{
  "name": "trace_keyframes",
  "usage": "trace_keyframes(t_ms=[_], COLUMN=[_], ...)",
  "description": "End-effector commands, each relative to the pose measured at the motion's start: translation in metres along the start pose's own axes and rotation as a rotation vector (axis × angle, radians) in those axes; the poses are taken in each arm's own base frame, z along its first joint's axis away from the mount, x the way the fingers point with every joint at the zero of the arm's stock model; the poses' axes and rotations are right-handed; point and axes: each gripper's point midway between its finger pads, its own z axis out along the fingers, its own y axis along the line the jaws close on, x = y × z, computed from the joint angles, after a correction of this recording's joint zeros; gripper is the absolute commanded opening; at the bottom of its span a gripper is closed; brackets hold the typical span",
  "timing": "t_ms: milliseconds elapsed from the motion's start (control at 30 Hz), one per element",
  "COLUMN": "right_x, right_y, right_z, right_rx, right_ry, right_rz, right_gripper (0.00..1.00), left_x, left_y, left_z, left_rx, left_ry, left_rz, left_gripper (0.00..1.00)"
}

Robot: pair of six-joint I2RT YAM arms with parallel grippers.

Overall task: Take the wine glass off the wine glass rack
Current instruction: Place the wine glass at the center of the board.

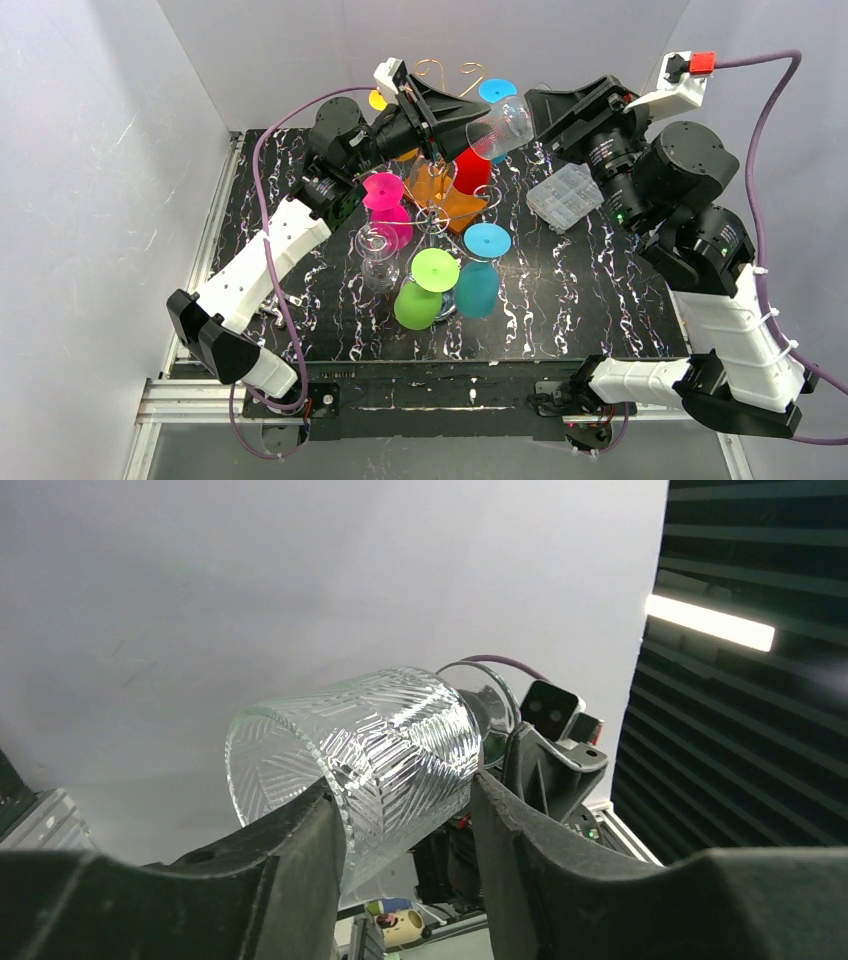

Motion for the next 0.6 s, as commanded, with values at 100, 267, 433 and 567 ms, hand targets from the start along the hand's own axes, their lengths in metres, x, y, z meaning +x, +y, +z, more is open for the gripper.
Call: trace_keyframes(t_ms=[100,267,433,567], right_x=[0.009,0.021,0.03,0.038], right_y=[0.025,0.034,0.041,0.046], right_z=[0.009,0.013,0.015,0.017], right_rx=[-0.1,-0.137,-0.177,-0.193], right_ry=[0.006,0.035,0.049,0.068], right_rz=[0.105,0.153,0.212,0.245], right_gripper=[0.4,0.4,0.4,0.4], left_x=[0.027,0.031,0.033,0.035], left_y=[-0.097,-0.107,-0.112,-0.115], left_z=[-0.035,-0.044,-0.053,-0.059], left_rx=[0.266,0.307,0.325,0.337], left_ry=[0.019,0.011,0.001,-0.008], left_rz=[0.107,0.122,0.133,0.141], left_gripper=[0.39,0.34,0.34,0.29])
